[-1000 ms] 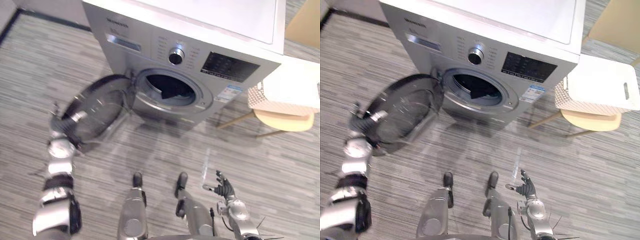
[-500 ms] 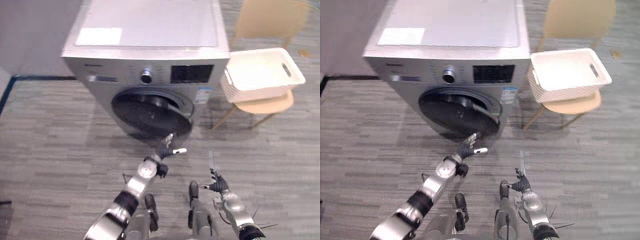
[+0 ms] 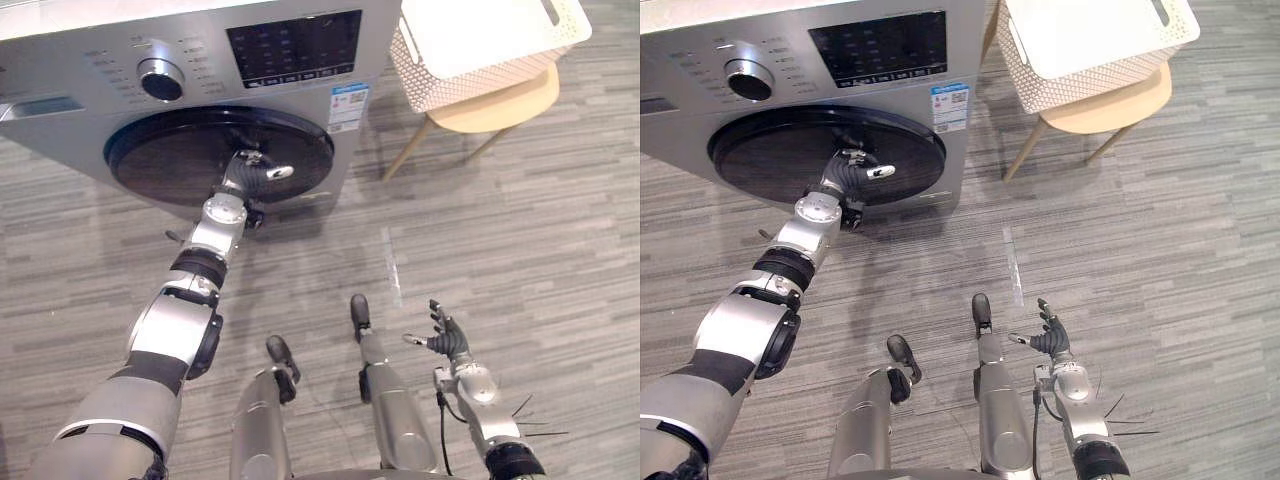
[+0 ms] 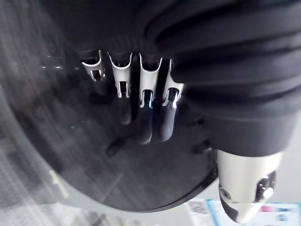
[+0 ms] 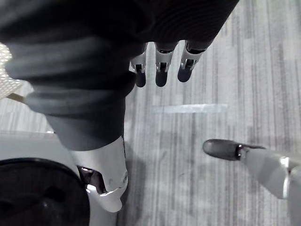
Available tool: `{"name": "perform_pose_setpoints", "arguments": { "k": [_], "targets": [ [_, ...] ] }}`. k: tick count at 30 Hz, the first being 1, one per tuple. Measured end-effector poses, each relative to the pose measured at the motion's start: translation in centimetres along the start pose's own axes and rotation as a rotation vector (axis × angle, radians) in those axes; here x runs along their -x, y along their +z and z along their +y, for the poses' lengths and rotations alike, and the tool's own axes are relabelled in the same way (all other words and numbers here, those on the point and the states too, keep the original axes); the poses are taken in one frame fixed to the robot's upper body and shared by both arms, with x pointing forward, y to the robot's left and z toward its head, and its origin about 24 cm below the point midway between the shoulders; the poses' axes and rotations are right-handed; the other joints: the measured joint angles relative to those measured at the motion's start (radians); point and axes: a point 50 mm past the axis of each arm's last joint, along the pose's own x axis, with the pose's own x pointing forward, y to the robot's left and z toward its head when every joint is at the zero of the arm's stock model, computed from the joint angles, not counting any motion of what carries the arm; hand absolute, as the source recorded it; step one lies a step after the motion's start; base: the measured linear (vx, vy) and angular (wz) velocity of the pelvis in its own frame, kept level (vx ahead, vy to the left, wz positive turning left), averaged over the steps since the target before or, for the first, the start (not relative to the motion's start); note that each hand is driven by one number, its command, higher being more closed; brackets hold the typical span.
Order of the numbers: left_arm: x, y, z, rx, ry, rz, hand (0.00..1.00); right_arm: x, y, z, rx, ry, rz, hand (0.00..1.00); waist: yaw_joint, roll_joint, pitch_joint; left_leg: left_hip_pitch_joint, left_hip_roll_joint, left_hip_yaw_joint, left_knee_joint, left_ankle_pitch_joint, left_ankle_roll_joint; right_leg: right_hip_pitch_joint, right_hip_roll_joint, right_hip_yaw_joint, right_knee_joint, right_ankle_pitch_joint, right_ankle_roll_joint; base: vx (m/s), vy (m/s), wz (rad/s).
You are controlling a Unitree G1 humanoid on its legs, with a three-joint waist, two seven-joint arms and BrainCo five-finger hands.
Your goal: Pick up the laundry basket with both hands and put the clothes into the washing machine.
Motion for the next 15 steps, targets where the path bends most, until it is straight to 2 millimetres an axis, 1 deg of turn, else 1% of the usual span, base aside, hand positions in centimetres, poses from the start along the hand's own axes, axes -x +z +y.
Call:
{"name": "perform_pose_setpoints", "arguments": {
  "k": [1,2,3,4,5,6,7,8,9,10,11,12,13,14,15],
  "targets": [
    [0.6,0.3,-0.6,0.012,-0.005,-0.056,0.00,0.1,0.0,0.2,-0.008,-0.001,-0.005,0.00,0.004,0.000,0.000,0.001,-0.001,-0.010,0.000,0.001,-0.001,0.008,0.000,-0.013,0.000,-0.005,-0.007,0.02,-0.048,0.32],
    [2.1,0.6,-2.3,0.056,-0.036,-0.146,0.00,0.5,-0.5,0.3,-0.020,-0.013,0.009,0.00,0.015,0.001,-0.001,0.013,-0.008,-0.039,-0.009,0.007,-0.009,0.031,0.000,-0.037,0.000,-0.016,-0.022,0.03,-0.058,0.34],
    [2.4,0.6,-2.7,0.068,-0.045,-0.160,0.00,0.6,-0.7,0.3,-0.022,-0.016,0.014,0.00,0.018,0.002,-0.001,0.016,-0.010,-0.047,-0.013,0.009,-0.010,0.037,-0.001,-0.045,0.000,-0.018,-0.024,0.07,-0.056,0.58],
    [4.6,-0.6,-5.0,0.141,-0.083,-0.183,0.00,1.3,-1.6,0.5,-0.042,-0.034,0.048,0.00,0.032,0.002,-0.001,0.059,-0.016,-0.069,-0.041,0.024,-0.015,0.086,-0.002,-0.073,0.000,-0.037,-0.033,0.09,-0.042,0.51],
    [5.7,-1.5,-5.9,0.180,-0.099,-0.174,0.00,1.7,-2.1,0.6,-0.047,-0.038,0.065,0.00,0.045,0.002,-0.002,0.088,-0.021,-0.081,-0.061,0.030,-0.018,0.113,-0.004,-0.084,0.001,-0.049,-0.033,0.09,-0.037,0.57],
    [7.1,-2.9,-6.7,0.218,-0.108,-0.146,0.00,1.9,-2.6,0.7,-0.049,-0.038,0.087,0.00,0.050,0.004,-0.008,0.122,-0.031,-0.094,-0.088,0.041,-0.021,0.141,-0.006,-0.098,0.003,-0.060,-0.038,0.09,-0.036,0.51],
    [9.4,-5.8,-7.2,0.257,-0.107,-0.070,0.00,2.0,-3.4,0.6,-0.047,-0.041,0.123,0.00,0.050,0.012,-0.039,0.155,-0.049,-0.111,-0.133,0.062,-0.023,0.163,-0.014,-0.120,0.006,-0.079,-0.037,0.09,-0.041,0.50],
    [10.7,-7.4,-7.4,0.274,-0.100,-0.017,0.00,2.1,-3.9,0.5,-0.044,-0.047,0.148,0.00,0.050,0.018,-0.063,0.169,-0.058,-0.120,-0.160,0.073,-0.024,0.171,-0.013,-0.132,0.006,-0.085,-0.038,0.12,-0.041,0.54],
    [12.9,-9.8,-7.4,0.320,-0.078,0.070,0.00,2.2,-4.6,0.2,-0.039,-0.059,0.180,0.00,0.057,0.032,-0.077,0.203,-0.071,-0.133,-0.194,0.085,-0.026,0.198,-0.017,-0.147,0.006,-0.097,-0.036,0.10,-0.023,0.33],
    [13.7,-10.8,-7.3,0.334,-0.062,0.106,0.00,2.3,-4.9,0.1,-0.035,-0.061,0.193,0.00,0.062,0.038,-0.081,0.218,-0.076,-0.138,-0.205,0.088,-0.026,0.211,-0.018,-0.153,0.006,-0.102,-0.034,0.08,-0.003,0.36],
    [15.6,-12.7,-7.3,0.367,-0.036,0.188,0.00,2.5,-5.5,-0.1,-0.020,-0.061,0.221,0.00,0.072,0.051,-0.091,0.244,-0.081,-0.155,-0.223,0.094,-0.027,0.238,-0.020,-0.168,0.006,-0.111,-0.036,0.06,0.004,0.41],
    [17.7,-14.7,-7.2,0.408,-0.018,0.274,0.00,2.7,-6.1,-0.4,-0.004,-0.061,0.246,0.00,0.075,0.065,-0.100,0.270,-0.084,-0.175,-0.236,0.097,-0.029,0.271,-0.022,-0.190,0.006,-0.123,-0.033,0.06,0.001,0.46],
    [18.5,-15.4,-7.2,0.420,-0.010,0.306,0.00,2.8,-6.2,-0.4,-0.001,-0.061,0.252,0.00,0.076,0.068,-0.101,0.281,-0.086,-0.185,-0.239,0.098,-0.029,0.287,-0.023,-0.201,0.006,-0.129,-0.031,0.05,-0.002,0.60],
    [20.5,-17.3,-6.9,0.433,0.012,0.383,0.00,3.0,-6.6,-0.4,0.002,-0.060,0.269,0.00,0.081,0.076,-0.112,0.296,-0.089,-0.214,-0.242,0.099,-0.031,0.319,-0.024,-0.233,0.006,-0.140,-0.033,0.04,-0.005,0.63],
    [22.1,-18.8,-6.9,0.430,0.012,0.454,0.00,3.1,-6.9,-0.4,0.004,-0.058,0.286,0.00,0.090,0.078,-0.126,0.302,-0.093,-0.236,-0.244,0.102,-0.032,0.337,-0.027,-0.257,0.007,-0.148,-0.031,0.03,-0.004,0.66]
  ]
}}
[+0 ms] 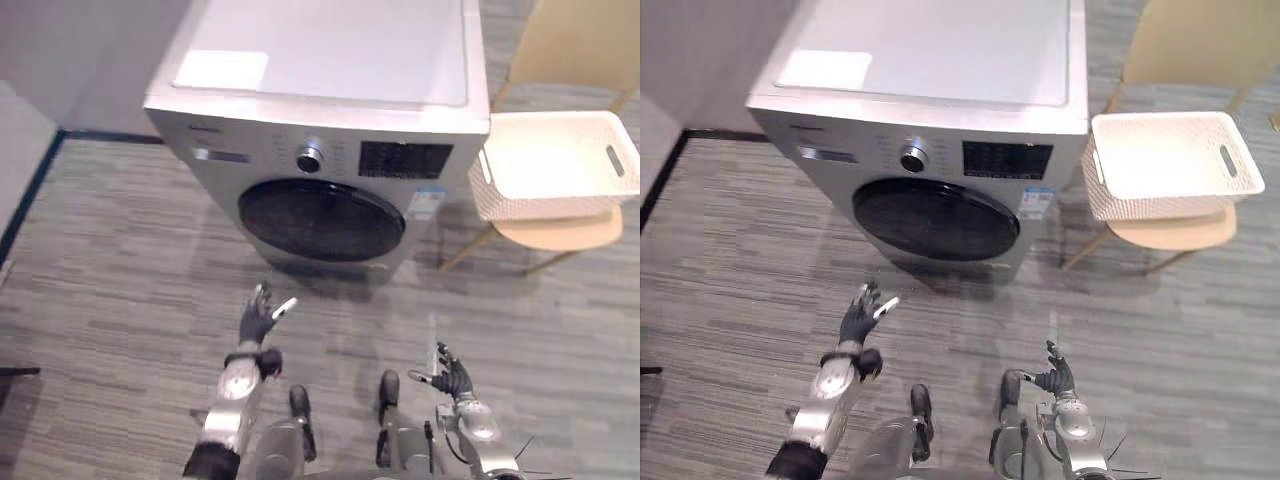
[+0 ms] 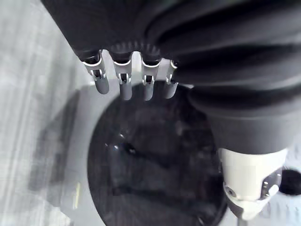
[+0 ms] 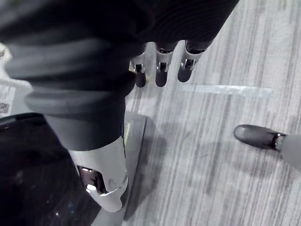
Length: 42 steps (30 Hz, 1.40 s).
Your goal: Pick up the laundry basket with both hands and put the clothes into the washing machine.
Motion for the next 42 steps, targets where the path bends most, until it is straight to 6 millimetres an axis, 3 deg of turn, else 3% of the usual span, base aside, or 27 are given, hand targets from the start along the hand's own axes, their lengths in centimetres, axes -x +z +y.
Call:
{"name": "perform_pose_setpoints", "arguments": {
  "k": [5,6,8,10,13,15,17,18,20,21,22,23,26,27,28,30,31,32,33,34,36,37,38,40,42],
  "targets": [
    [2.5,-5.7,2.8,0.013,0.107,0.236,0.00,0.2,-1.3,0.1,0.006,0.002,0.060,0.00,0.012,0.004,-0.020,-0.002,-0.038,-0.114,-0.057,0.051,0.013,0.067,-0.042,-0.183,0.032,-0.053,0.016,-0.03,0.027,0.98],
    [2.6,-5.9,3.1,0.015,0.119,0.246,0.00,0.2,-1.4,0.0,0.003,0.000,0.062,0.00,0.011,0.005,-0.023,-0.009,-0.036,-0.105,-0.063,0.049,0.021,0.068,-0.048,-0.206,0.038,-0.060,0.017,-0.04,0.072,1.38],
    [3.3,-7.1,4.2,0.002,0.164,0.304,0.00,0.2,-1.8,-0.8,-0.022,-0.040,0.082,0.00,0.011,0.010,-0.028,-0.028,-0.005,0.020,-0.061,0.063,0.021,0.086,-0.075,-0.305,0.064,-0.081,0.038,0.01,0.083,1.40],
    [4.3,-8.1,5.4,-0.035,0.197,0.353,0.00,0.1,-1.9,-0.8,-0.031,-0.044,0.095,0.00,0.037,0.002,-0.029,-0.022,-0.013,0.023,-0.060,0.089,0.031,0.097,-0.095,-0.321,0.085,-0.096,0.050,0.06,0.119,0.61],
    [6.4,-9.5,7.7,-0.059,0.264,0.421,0.00,-0.5,-0.7,-0.4,-0.028,-0.010,0.062,0.00,0.067,-0.018,-0.027,-0.025,-0.050,0.020,0.006,0.028,0.054,0.119,-0.138,-0.323,0.115,-0.123,0.079,0.08,0.139,0.16],
    [7.9,-10.4,8.5,-0.053,0.303,0.459,0.00,-1.0,0.2,-0.1,-0.017,0.009,0.038,0.00,0.068,-0.017,-0.028,-0.061,-0.064,0.018,0.129,-0.064,0.081,0.112,-0.184,-0.311,0.211,-0.198,0.121,0.09,0.181,0.14],
    [8.9,-10.8,9.1,-0.060,0.328,0.481,0.00,-0.9,-0.1,0.4,0.001,0.034,0.043,0.00,0.066,-0.037,-0.032,-0.080,-0.089,0.013,0.228,-0.139,0.099,0.098,-0.247,-0.305,0.336,-0.265,0.144,0.15,0.184,0.31],
    [9.1,-10.8,9.4,-0.065,0.335,0.485,0.00,-0.7,-0.3,0.5,0.010,0.050,0.053,0.00,0.065,-0.046,-0.037,-0.079,-0.113,-0.016,0.269,-0.181,0.114,0.081,-0.297,-0.292,0.466,-0.291,0.106,0.25,0.194,0.51],
    [8.8,-10.6,9.0,-0.059,0.327,0.468,0.00,-0.8,-0.3,0.5,0.037,0.066,0.052,0.00,0.061,-0.051,-0.032,-0.066,-0.142,-0.053,0.284,-0.202,0.136,-0.029,-0.339,-0.177,0.711,-0.230,-0.016,0.27,0.177,0.73],
    [7.9,-9.7,9.1,-0.070,0.319,0.423,0.00,-0.7,-0.3,0.8,0.033,0.072,0.052,0.00,0.057,-0.035,-0.026,-0.027,-0.144,-0.124,0.280,-0.200,0.149,-0.121,-0.316,-0.055,0.901,-0.224,-0.002,0.28,0.121,0.95],
    [7.6,-9.4,9.1,-0.073,0.318,0.410,0.00,-0.7,-0.3,0.9,0.031,0.075,0.050,0.00,0.054,-0.030,-0.023,-0.019,-0.145,-0.149,0.277,-0.202,0.152,-0.138,-0.293,-0.045,0.927,-0.268,0.015,0.36,0.076,1.26],
    [6.7,-8.6,9.0,-0.075,0.313,0.372,0.00,-0.9,0.1,1.1,0.029,0.078,0.038,0.00,0.052,-0.041,-0.019,0.004,-0.151,-0.201,0.261,-0.204,0.156,-0.172,-0.237,-0.034,0.939,-0.334,0.010,0.35,0.007,1.09],
    [4.8,-7.2,8.0,-0.063,0.289,0.313,0.00,-1.3,1.9,0.8,0.027,0.068,-0.037,0.00,0.032,-0.059,-0.010,0.075,-0.192,-0.334,0.213,-0.208,0.165,-0.264,-0.124,-0.010,0.757,-0.363,0.004,0.44,-0.049,1.52],
    [4.0,-6.8,7.4,-0.055,0.269,0.293,0.00,-1.4,2.7,0.6,0.031,0.064,-0.070,0.00,0.021,-0.054,0.001,0.117,-0.204,-0.396,0.194,-0.211,0.168,-0.299,-0.080,0.032,0.615,-0.330,0.034,0.43,-0.134,1.65],
    [3.7,-6.6,7.2,-0.053,0.263,0.284,0.00,-1.4,2.9,0.5,0.033,0.063,-0.080,0.00,0.013,-0.053,0.007,0.133,-0.212,-0.428,0.189,-0.211,0.168,-0.304,-0.070,0.052,0.549,-0.306,0.045,0.47,-0.201,1.86],
    [2.8,-5.9,6.4,-0.058,0.233,0.254,0.00,-1.5,3.3,0.0,0.044,0.054,-0.095,0.00,-0.007,-0.070,0.024,0.203,-0.243,-0.531,0.172,-0.221,0.155,-0.306,-0.070,0.145,0.342,-0.177,0.078,0.48,-0.277,2.03],
    [3.0,-6.2,5.9,-0.062,0.214,0.259,0.00,-1.5,3.2,-0.5,0.057,0.045,-0.093,0.00,-0.027,-0.058,0.027,0.236,-0.245,-0.589,0.178,-0.254,0.139,-0.296,-0.072,0.181,0.359,-0.063,0.048,0.38,-0.255,1.75],
    [3.0,-6.4,5.6,-0.059,0.207,0.265,0.00,-1.5,3.1,-0.8,0.064,0.040,-0.087,0.00,-0.033,-0.049,0.028,0.250,-0.238,-0.603,0.183,-0.260,0.128,-0.297,-0.060,0.183,0.392,-0.042,0.011,0.50,-0.325,1.34],
    [3.2,-6.8,4.9,-0.045,0.196,0.280,0.00,-1.7,3.6,-1.3,0.077,0.034,-0.101,0.00,-0.012,-0.010,0.026,0.241,-0.204,-0.593,0.214,-0.261,0.108,-0.298,-0.051,0.149,0.432,-0.081,-0.010,0.51,-0.275,0.56],
    [3.7,-7.3,4.8,-0.037,0.202,0.300,0.00,-1.9,4.1,-1.1,0.073,0.038,-0.115,0.00,-0.002,0.009,0.024,0.197,-0.177,-0.530,0.308,-0.237,0.049,-0.279,-0.034,0.110,0.445,-0.116,-0.037,0.60,-0.324,0.49],
    [3.9,-7.6,4.7,-0.022,0.211,0.309,0.00,-1.9,4.0,-0.7,0.066,0.047,-0.113,0.00,-0.002,0.010,0.024,0.121,-0.135,-0.398,0.488,-0.171,-0.038,-0.219,-0.011,0.065,0.425,-0.140,-0.063,0.41,-0.228,0.41],
    [4.0,-7.7,4.8,-0.011,0.220,0.311,0.00,-1.8,3.8,-0.4,0.065,0.055,-0.107,0.00,0.009,0.009,0.026,0.073,-0.079,-0.297,0.616,-0.094,-0.035,-0.155,0.017,0.044,0.390,-0.153,-0.080,0.49,-0.255,0.23],
    [4.0,-7.6,4.9,-0.012,0.221,0.310,0.00,-1.7,3.7,0.1,0.059,0.064,-0.104,0.00,0.022,-0.004,0.031,0.022,0.000,-0.180,0.736,-0.082,-0.005,-0.077,0.040,0.025,0.341,-0.166,-0.099,0.47,-0.235,0.22],
    [3.3,-7.0,4.6,-0.012,0.209,0.286,0.00,-1.7,3.7,0.1,0.042,0.056,-0.107,0.00,0.008,-0.024,0.029,-0.027,0.049,-0.088,0.739,-0.139,0.018,-0.011,0.033,-0.016,0.285,-0.165,-0.099,0.37,-0.153,0.48],
    [2.7,-6.5,4.3,-0.012,0.198,0.265,0.00,-1.6,3.6,-0.7,0.031,0.030,-0.105,0.00,0.006,-0.028,0.029,-0.043,0.070,-0.029,0.572,-0.172,0.002,0.038,0.018,-0.046,0.252,-0.165,-0.098,0.24,-0.041,0.45]
  ]
}}
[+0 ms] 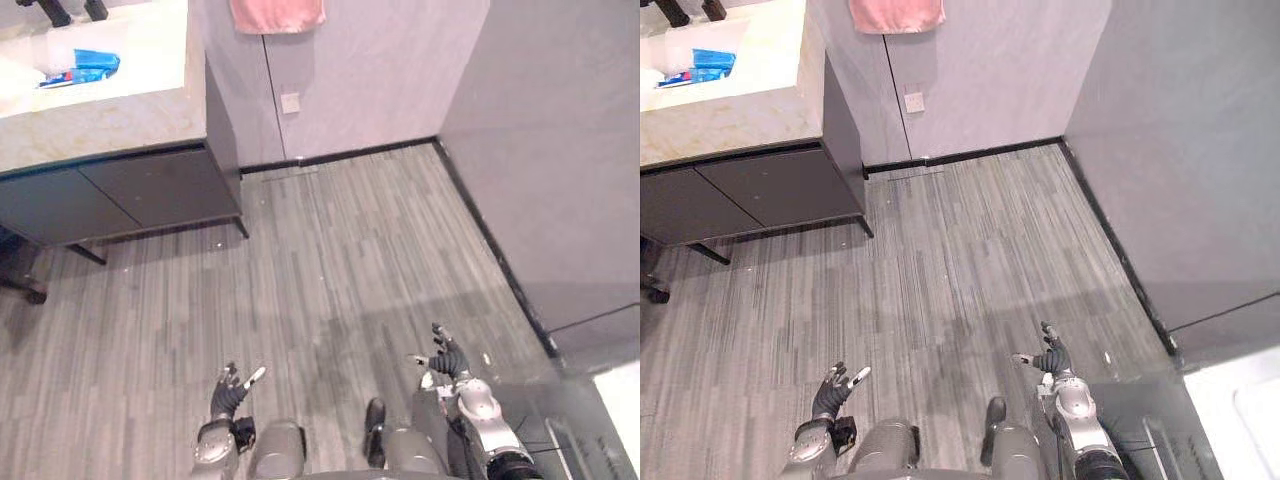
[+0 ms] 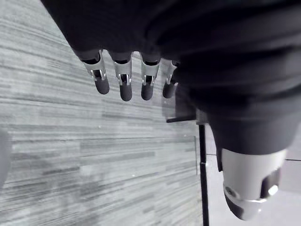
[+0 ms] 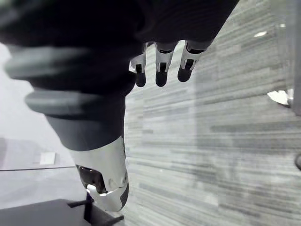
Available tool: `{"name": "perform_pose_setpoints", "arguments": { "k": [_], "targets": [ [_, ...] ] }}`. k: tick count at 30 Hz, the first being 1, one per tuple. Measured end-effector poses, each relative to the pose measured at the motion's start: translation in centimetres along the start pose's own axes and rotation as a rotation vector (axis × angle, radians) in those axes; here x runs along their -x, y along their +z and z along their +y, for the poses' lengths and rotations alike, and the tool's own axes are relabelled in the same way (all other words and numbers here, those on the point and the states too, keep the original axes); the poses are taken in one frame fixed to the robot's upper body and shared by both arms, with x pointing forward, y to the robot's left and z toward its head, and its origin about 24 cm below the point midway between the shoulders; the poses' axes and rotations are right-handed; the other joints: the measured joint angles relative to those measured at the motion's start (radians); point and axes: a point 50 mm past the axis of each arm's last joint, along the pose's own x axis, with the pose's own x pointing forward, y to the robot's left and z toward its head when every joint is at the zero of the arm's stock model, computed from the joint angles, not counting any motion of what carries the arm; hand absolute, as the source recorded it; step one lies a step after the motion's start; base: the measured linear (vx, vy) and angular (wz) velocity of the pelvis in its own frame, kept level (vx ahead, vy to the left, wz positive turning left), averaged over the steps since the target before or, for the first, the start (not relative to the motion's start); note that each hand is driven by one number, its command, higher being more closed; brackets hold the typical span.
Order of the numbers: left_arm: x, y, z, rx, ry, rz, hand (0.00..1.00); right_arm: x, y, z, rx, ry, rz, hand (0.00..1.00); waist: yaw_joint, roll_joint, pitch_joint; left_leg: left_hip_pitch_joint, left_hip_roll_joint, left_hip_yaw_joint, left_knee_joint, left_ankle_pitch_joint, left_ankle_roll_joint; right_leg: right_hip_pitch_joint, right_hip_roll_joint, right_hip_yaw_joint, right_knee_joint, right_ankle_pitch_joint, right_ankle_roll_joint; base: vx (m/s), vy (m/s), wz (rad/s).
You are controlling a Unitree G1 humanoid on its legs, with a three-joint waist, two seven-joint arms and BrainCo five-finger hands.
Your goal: Pick up the laundry basket with both hands and put the clothes into the washing machine.
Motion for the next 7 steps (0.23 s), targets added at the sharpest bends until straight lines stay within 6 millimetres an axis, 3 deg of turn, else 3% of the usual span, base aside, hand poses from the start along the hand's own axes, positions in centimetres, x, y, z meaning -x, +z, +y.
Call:
{"name": "perform_pose_setpoints", "arguments": {
  "k": [2,3,4,7],
  "targets": [
    [-0.3,0.6,-0.1,-0.014,-0.005,-0.019,0.00,0.0,-0.1,-0.5,-0.011,-0.022,0.004,0.00,0.000,0.005,-0.001,-0.002,-0.001,0.001,-0.246,0.019,-0.026,0.029,-0.014,-0.035,-0.012,-0.002,0.011,0.19,0.078,0.41],
    [-0.4,0.8,-0.1,-0.038,-0.012,-0.026,0.00,0.3,-0.5,-1.1,-0.004,-0.037,0.013,0.00,-0.003,0.020,-0.007,0.014,0.001,0.001,-0.415,0.168,-0.051,0.054,-0.013,-0.049,-0.012,-0.025,0.052,0.22,0.147,0.42],
    [-0.4,0.7,-0.2,-0.046,-0.018,-0.025,0.00,0.4,-0.7,-1.4,0.001,-0.044,0.020,0.00,-0.001,0.034,-0.009,0.018,0.010,-0.001,-0.437,0.199,-0.028,0.068,-0.002,-0.047,-0.012,-0.038,0.069,0.22,0.178,0.40],
    [-0.3,0.5,0.8,-0.073,-0.002,-0.019,0.00,0.8,-1.4,-0.4,-0.024,-0.027,0.042,0.00,0.005,0.002,-0.026,0.068,-0.043,0.003,-0.507,0.197,-0.015,0.085,-0.046,-0.039,-0.011,-0.053,0.093,0.12,0.149,0.23]
  ]
}}
